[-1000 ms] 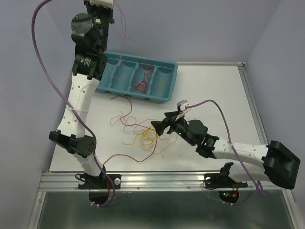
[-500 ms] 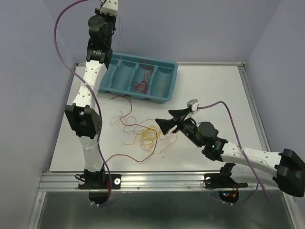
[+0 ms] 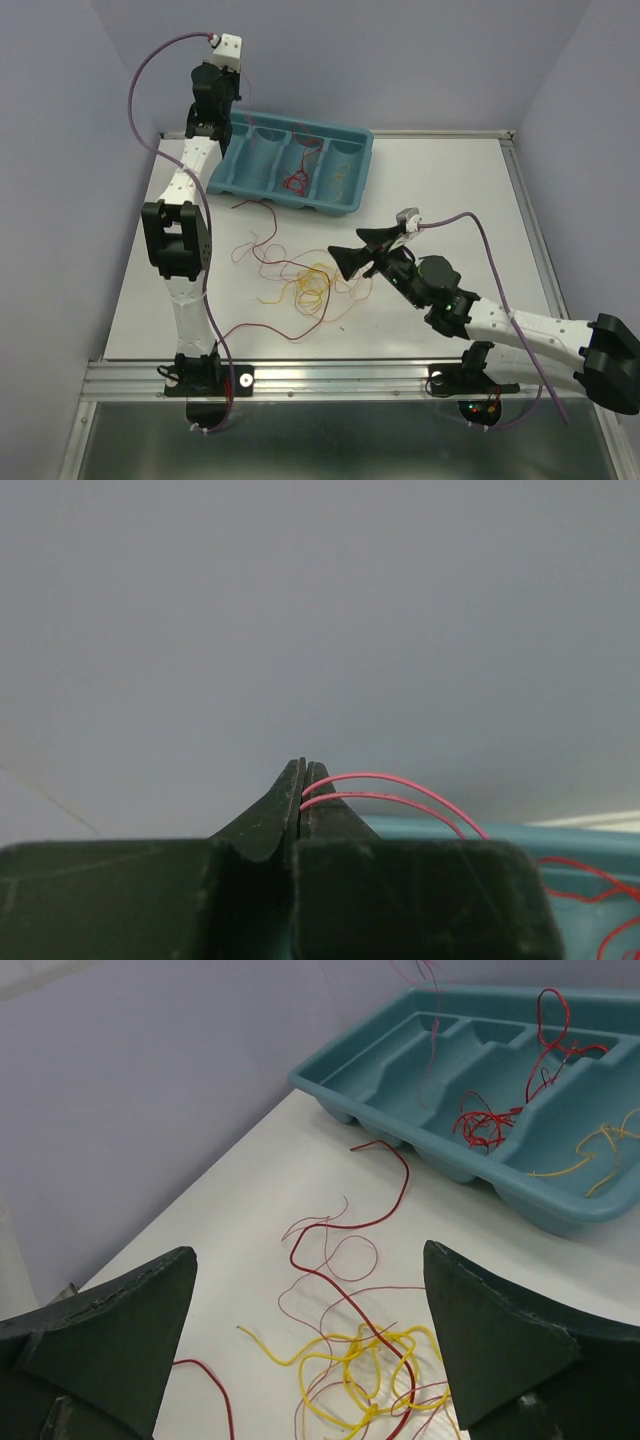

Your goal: Untangle the cables

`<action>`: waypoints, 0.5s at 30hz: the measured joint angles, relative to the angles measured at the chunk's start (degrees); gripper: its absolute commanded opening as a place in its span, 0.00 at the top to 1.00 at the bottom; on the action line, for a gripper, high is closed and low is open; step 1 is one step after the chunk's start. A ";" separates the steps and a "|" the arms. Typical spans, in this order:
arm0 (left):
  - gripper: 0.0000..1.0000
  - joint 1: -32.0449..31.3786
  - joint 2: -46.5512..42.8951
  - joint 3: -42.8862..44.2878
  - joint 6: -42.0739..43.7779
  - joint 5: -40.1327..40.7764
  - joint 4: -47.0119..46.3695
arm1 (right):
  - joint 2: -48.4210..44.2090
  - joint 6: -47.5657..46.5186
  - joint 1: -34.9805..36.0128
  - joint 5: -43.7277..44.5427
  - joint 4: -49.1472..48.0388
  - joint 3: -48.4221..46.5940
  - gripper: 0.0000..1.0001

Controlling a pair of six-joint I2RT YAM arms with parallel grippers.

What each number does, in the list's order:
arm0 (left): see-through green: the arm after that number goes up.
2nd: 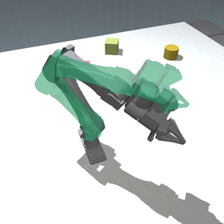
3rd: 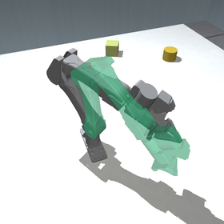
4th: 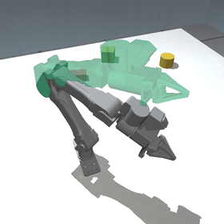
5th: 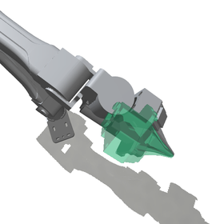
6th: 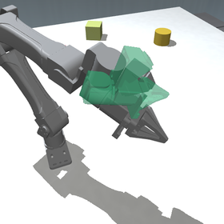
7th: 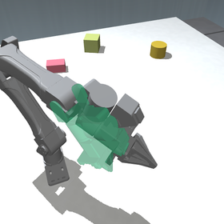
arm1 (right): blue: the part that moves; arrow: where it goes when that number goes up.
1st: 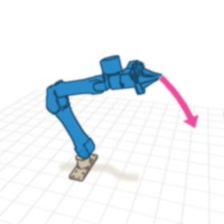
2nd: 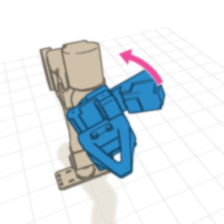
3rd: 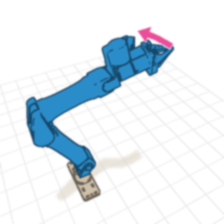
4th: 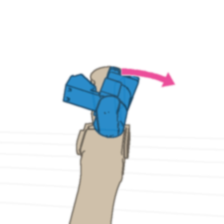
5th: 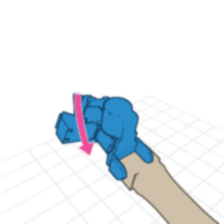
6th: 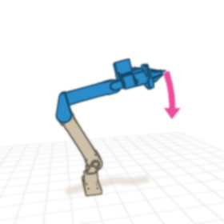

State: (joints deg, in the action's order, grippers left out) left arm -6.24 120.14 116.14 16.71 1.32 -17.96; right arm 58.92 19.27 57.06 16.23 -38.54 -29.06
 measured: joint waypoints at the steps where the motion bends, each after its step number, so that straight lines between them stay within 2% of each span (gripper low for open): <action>1: 1.00 0.20 0.00 -1.22 -0.42 -0.33 0.39 | 0.02 0.00 0.00 0.09 0.02 0.00 0.00; 5: 1.00 0.24 0.04 -4.46 -3.06 -0.90 3.74 | 0.04 0.02 0.00 0.44 0.00 0.00 0.00; 11: 1.00 0.04 0.13 -4.63 -7.21 -3.89 9.62 | 0.04 0.02 0.00 0.81 0.02 0.00 0.00; 15: 1.00 -0.20 1.16 -4.28 -8.00 -3.10 11.98 | 0.04 0.07 0.00 0.98 0.00 0.00 0.00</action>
State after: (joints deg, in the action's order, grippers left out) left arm -6.44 121.30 111.85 8.71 -1.78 -5.98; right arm 58.96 19.33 57.06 17.21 -38.54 -29.06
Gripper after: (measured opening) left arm 0.037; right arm 0.997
